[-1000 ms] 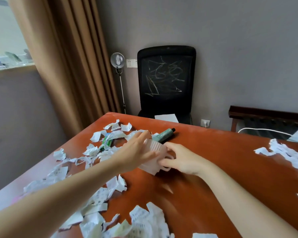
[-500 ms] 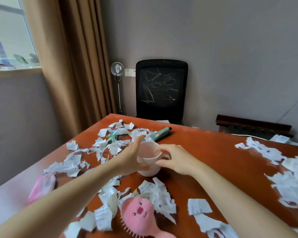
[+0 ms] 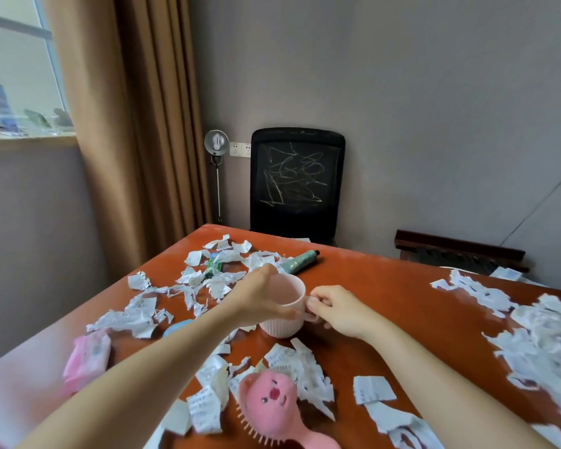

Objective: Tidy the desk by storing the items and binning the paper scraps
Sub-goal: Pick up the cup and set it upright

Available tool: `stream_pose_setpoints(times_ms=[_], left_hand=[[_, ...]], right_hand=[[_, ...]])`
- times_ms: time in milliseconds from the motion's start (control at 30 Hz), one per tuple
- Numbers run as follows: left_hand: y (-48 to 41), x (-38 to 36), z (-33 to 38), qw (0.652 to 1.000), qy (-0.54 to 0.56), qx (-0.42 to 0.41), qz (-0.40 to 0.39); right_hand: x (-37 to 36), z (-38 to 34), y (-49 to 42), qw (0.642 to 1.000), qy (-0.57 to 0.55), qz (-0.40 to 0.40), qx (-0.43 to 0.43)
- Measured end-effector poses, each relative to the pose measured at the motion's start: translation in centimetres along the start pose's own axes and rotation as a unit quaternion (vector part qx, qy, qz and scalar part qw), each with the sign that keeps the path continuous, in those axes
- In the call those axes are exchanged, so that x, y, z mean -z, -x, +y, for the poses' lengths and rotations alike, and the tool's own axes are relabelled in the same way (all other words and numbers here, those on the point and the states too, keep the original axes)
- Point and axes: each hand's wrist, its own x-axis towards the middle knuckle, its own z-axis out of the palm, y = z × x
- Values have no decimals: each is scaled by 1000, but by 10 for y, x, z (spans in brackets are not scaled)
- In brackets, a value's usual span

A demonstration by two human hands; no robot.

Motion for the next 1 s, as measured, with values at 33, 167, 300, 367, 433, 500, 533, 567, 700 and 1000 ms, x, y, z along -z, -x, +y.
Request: stream_pose_setpoints(times_ms=[33,167,300,367,433,500,533,567,700,1000], left_hand=[[2,2,-1,1000,6,-4,13],[8,29,-10,997,17,-17,77],[12,72,-32,992,-9,-21,124],[12,96,-48,990,-28,-12,136],[11,119,-64,988,-37,7,147],[9,137,-82,986,-46,26,160],[7,145,-92,984,-54,34,164],[5,151,-102,983,-63,41,166],[-8,169,-142,980,-90,63,163],[-42,173,-196,981,-76,103,145]], right_hand=[[0,-4,-1,1000,-11,3,5],[1,-31,-11,998,-34,18,50],[-7,-74,-33,995,-69,18,75],[-18,-97,-52,994,-73,23,84],[-31,-119,-73,993,-74,24,92],[-45,-138,-96,992,-84,17,94],[-52,-147,-107,992,-88,12,93],[-59,-154,-119,992,-87,6,93],[-84,-173,-159,993,-69,-18,97],[-118,-180,-215,994,-50,-7,95]])
